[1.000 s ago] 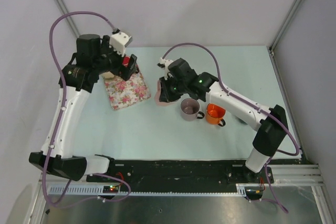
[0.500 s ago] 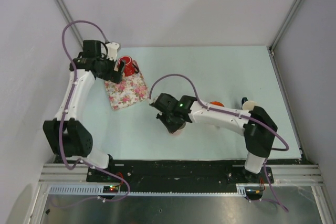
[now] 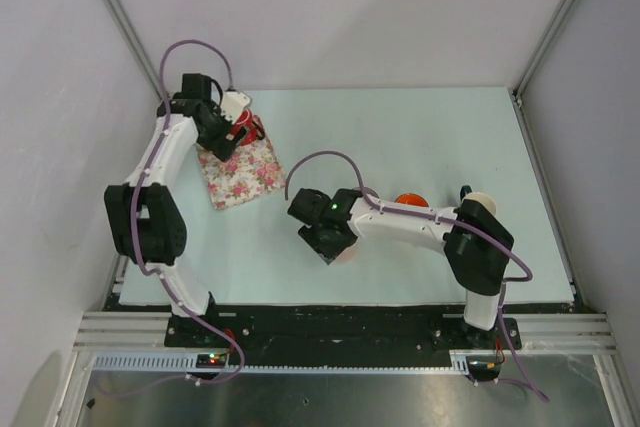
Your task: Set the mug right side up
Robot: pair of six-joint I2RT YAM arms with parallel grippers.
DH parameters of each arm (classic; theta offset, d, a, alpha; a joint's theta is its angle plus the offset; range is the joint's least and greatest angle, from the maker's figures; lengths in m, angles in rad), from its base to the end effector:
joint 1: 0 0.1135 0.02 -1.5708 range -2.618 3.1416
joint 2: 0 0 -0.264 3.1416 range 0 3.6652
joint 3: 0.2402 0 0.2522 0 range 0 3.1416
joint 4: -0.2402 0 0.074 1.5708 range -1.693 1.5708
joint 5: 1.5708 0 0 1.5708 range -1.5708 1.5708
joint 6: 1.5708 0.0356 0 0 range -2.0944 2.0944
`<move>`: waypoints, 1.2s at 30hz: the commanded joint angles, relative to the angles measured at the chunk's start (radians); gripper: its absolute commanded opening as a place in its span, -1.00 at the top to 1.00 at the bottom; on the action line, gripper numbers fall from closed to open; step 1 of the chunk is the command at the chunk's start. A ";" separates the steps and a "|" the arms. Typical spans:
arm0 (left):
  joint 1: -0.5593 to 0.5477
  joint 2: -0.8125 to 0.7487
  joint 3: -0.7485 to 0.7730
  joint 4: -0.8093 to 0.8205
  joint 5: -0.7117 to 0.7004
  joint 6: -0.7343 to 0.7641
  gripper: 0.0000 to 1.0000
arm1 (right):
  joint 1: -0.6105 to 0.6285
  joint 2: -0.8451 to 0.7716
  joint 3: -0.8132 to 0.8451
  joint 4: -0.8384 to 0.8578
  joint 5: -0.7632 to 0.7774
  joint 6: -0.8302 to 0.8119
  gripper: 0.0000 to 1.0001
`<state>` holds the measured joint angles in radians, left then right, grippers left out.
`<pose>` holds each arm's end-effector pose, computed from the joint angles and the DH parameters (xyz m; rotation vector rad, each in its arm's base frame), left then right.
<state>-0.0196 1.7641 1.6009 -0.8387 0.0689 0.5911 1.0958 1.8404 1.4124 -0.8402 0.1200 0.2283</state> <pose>0.3810 -0.0099 0.2997 0.7986 2.4472 0.1270 0.1733 0.3277 0.2165 -1.1646 2.5761 0.1310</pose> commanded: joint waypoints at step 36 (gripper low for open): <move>-0.081 0.359 0.091 0.013 -0.185 0.886 -0.01 | -0.085 -0.253 0.135 -0.019 -0.105 0.040 -0.68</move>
<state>-0.0967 2.1868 1.7924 -0.7723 -0.1020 1.4132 1.0122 1.6154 1.5208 -0.8623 0.0204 0.2550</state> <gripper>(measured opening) 0.532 0.840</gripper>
